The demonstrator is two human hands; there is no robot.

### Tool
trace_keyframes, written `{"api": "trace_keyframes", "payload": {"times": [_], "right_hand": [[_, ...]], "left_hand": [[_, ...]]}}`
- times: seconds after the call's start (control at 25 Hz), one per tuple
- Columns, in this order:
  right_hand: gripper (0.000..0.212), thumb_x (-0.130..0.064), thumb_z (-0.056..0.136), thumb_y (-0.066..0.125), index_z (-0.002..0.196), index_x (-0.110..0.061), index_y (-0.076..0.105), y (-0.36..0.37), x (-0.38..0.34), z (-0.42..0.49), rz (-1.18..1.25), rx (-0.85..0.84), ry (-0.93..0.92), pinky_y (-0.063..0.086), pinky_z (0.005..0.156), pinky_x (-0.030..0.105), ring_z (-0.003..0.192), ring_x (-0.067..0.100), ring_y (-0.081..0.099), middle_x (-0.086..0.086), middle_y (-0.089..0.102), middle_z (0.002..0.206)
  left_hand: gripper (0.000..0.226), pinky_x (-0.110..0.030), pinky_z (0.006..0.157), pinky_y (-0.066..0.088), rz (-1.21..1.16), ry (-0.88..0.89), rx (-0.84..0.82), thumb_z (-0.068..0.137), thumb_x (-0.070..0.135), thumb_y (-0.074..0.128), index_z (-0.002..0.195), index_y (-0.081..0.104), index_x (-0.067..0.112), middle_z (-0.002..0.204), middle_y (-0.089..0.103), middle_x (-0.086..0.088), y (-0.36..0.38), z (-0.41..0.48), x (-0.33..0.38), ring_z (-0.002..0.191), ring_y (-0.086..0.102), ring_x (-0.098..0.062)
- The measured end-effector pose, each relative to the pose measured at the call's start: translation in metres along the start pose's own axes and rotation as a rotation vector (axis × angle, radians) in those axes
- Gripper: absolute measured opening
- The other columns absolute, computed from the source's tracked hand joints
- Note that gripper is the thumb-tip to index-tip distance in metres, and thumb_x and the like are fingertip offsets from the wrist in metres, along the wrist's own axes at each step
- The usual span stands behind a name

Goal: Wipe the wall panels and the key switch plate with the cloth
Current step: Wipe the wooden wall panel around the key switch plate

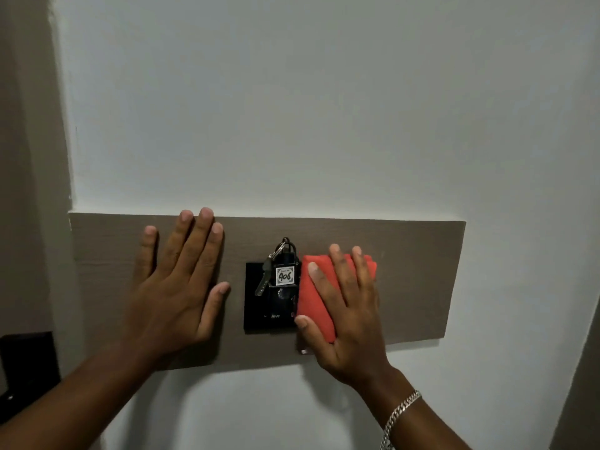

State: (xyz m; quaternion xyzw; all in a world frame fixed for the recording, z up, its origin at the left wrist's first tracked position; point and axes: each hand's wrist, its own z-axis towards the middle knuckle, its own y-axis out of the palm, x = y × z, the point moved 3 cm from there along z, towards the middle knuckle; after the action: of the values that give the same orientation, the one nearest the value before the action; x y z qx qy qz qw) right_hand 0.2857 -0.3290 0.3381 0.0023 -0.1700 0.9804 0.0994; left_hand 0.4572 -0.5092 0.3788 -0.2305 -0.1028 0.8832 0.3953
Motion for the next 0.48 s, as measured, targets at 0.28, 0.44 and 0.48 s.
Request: {"api": "trace_keyframes", "payload": {"times": [0.28, 0.44, 0.48], "right_hand": [[0.062, -0.057, 0.096, 0.041, 0.152, -0.031, 0.031, 0.011, 0.006, 0.006, 0.009, 0.065, 0.005, 0.017, 0.117, 0.07, 0.154, 0.039, 0.015, 0.008, 0.026, 0.163], [0.057, -0.053, 0.097, 0.04, 0.147, -0.027, 0.038, 0.001, 0.03, -0.006, -0.048, 0.081, -0.078, 0.026, 0.112, 0.072, 0.151, 0.039, 0.023, 0.009, 0.032, 0.159], [0.057, -0.054, 0.096, 0.039, 0.148, -0.029, 0.038, 0.002, 0.029, -0.003, -0.022, 0.108, 0.005, 0.023, 0.115, 0.07, 0.152, 0.038, 0.022, 0.009, 0.032, 0.16]], "left_hand": [[0.081, -0.054, 0.123, 0.0, 0.116, -0.058, 0.098, 0.091, 0.049, 0.033, 0.155, 0.015, 0.003, 0.165, 0.008, -0.015, 0.01, -0.002, 0.006, 0.154, 0.005, -0.031], [0.08, -0.054, 0.123, 0.002, 0.133, -0.064, 0.128, 0.091, 0.048, 0.034, 0.154, 0.017, 0.001, 0.162, 0.016, -0.019, 0.011, 0.0, 0.007, 0.154, 0.005, -0.03], [0.08, -0.054, 0.123, 0.002, 0.145, -0.062, 0.131, 0.091, 0.048, 0.034, 0.154, 0.017, 0.001, 0.162, 0.017, -0.019, 0.011, 0.0, 0.007, 0.154, 0.005, -0.03]]}}
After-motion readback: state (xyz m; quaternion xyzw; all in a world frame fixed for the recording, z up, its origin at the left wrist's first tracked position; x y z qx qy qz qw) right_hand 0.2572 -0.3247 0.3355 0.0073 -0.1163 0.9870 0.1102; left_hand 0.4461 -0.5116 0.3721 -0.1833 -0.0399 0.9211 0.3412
